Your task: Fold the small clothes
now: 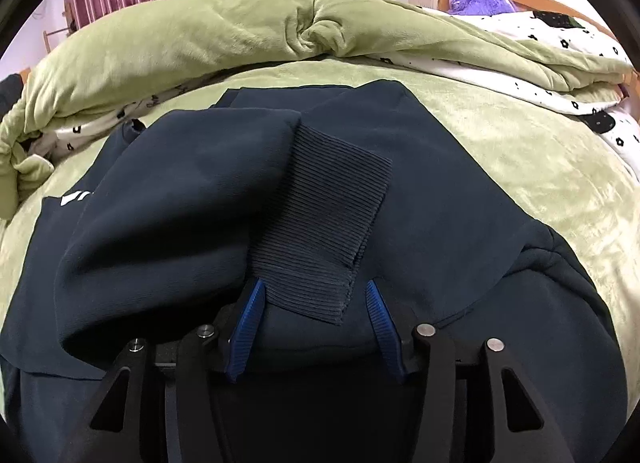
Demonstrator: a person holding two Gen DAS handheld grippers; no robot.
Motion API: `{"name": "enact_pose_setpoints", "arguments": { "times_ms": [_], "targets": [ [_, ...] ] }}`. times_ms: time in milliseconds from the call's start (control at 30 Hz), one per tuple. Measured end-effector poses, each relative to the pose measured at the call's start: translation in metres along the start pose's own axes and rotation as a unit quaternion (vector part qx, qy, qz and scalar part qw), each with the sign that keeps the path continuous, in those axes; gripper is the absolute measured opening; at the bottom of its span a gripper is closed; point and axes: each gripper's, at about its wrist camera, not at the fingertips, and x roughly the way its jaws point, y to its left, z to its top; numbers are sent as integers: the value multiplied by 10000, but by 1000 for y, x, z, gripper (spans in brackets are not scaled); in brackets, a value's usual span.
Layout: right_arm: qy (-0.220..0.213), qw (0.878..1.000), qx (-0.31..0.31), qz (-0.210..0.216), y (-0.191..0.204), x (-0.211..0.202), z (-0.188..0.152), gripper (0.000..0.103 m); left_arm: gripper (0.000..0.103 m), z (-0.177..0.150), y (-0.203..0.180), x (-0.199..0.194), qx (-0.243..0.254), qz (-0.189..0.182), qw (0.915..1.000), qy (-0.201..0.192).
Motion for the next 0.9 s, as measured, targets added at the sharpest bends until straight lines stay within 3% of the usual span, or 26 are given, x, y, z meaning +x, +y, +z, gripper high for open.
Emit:
{"name": "enact_pose_setpoints", "arguments": {
  "times_ms": [33,133,200,367,567,833,900],
  "targets": [
    [-12,10000,1,6,2,-2,1,60,34,1,2,-1,-48,-13,10000,-28],
    [-39,10000,19,16,8,-9,4,60,19,7,14,-9,-231,-273,9993,-128],
    [-91,9999,19,50,11,-16,7,60,18,11,29,-24,-468,-501,9972,-304],
    [-201,9996,133,166,22,-32,15,60,18,26,70,-63,-948,-603,9911,-709],
    [-256,9985,193,454,54,-38,23,60,16,32,143,-107,-1419,-252,9849,-958],
    [-174,9975,-205,650,113,-29,20,60,21,-16,232,-101,-1670,608,9836,-321],
    [-174,9971,-320,665,123,-29,18,60,24,-31,252,-97,-1815,578,9814,-236]
  ]
}}
